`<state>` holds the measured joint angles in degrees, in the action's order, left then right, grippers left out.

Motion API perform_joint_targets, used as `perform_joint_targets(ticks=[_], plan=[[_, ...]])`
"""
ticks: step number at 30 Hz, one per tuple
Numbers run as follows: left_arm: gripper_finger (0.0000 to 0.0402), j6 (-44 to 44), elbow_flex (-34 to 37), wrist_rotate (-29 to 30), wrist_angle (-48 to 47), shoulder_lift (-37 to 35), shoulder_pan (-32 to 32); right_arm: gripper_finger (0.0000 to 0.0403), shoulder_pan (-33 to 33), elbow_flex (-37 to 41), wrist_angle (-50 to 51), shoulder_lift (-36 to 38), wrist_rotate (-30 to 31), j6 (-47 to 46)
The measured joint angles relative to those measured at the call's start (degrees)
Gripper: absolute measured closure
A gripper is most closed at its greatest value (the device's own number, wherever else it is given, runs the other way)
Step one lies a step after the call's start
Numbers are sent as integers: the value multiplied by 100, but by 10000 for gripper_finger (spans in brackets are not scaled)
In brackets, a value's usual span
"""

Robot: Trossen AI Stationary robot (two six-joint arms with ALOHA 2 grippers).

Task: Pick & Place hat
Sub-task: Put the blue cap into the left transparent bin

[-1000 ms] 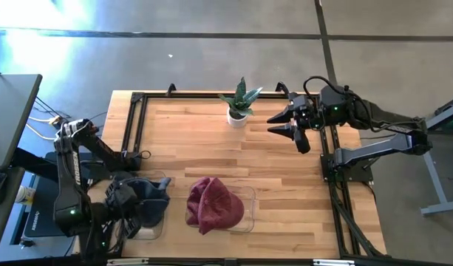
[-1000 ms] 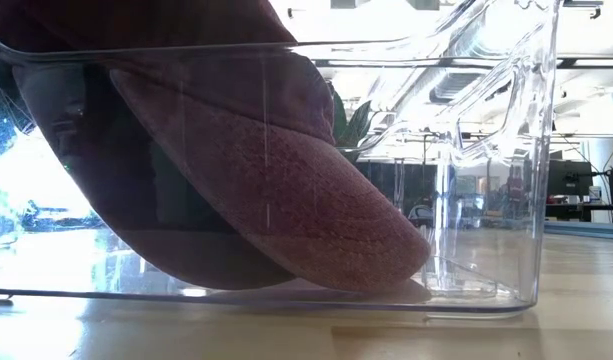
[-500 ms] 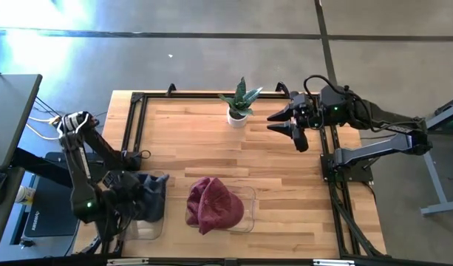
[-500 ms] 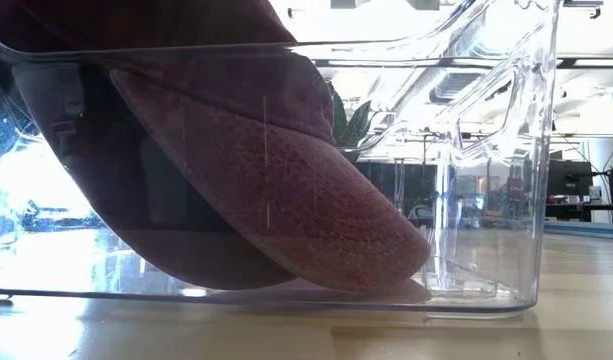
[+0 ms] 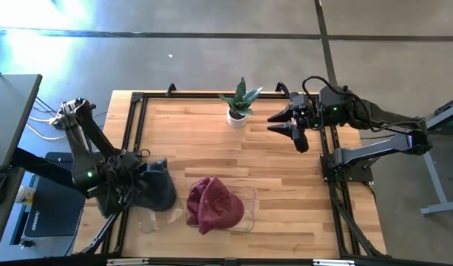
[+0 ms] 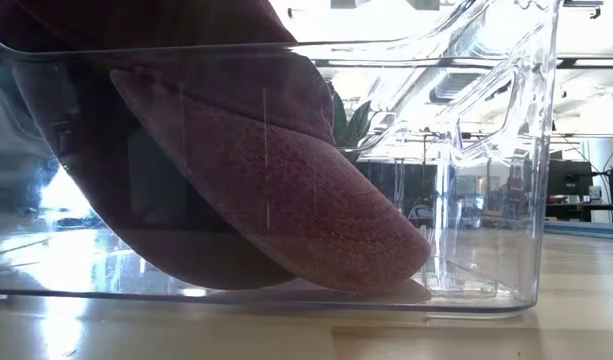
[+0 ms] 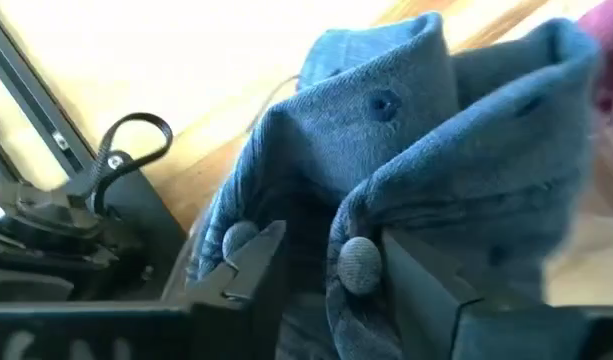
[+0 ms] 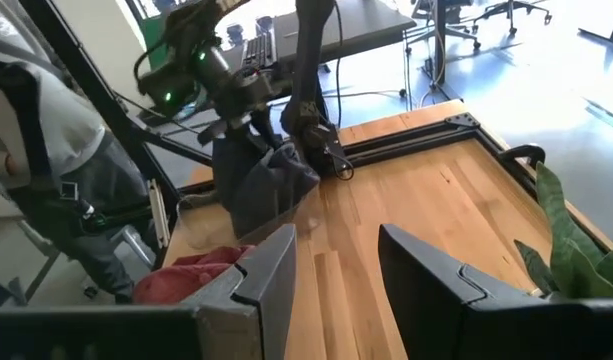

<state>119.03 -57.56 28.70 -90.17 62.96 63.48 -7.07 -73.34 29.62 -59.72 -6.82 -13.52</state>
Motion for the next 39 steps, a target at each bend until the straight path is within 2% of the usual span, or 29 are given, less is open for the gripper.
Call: perform_joint_targets(ticks=[4,10,15,18,21,25,28,30,33,39], plan=[[242,75,-312,25,0,-328,-134,263,0,0,129,0,-119,-1],[252,-73,-974,-90,41,-430,-124,263,0,0,189,0,-318,-22],[281,-820,-1042,135,1422,-227,-124,263,0,0,189,0,-319,59],[311,-1036,-900,153,1826,91,-126,263,0,0,189,0,-318,201],[344,-818,-679,-337,1783,451,-128,263,0,0,189,0,-287,350],[384,-779,-440,-1563,1654,771,-124,263,0,0,189,0,-270,494],[399,-795,-391,-2503,1052,851,-124,263,0,0,189,0,-248,500],[398,-751,-397,-2778,584,854,-124,263,0,0,189,0,-248,497],[397,-625,-531,-2617,132,832,-124,263,0,0,189,0,-282,446],[397,-624,-1080,-1688,280,760,-124,263,0,0,189,0,-333,299]])
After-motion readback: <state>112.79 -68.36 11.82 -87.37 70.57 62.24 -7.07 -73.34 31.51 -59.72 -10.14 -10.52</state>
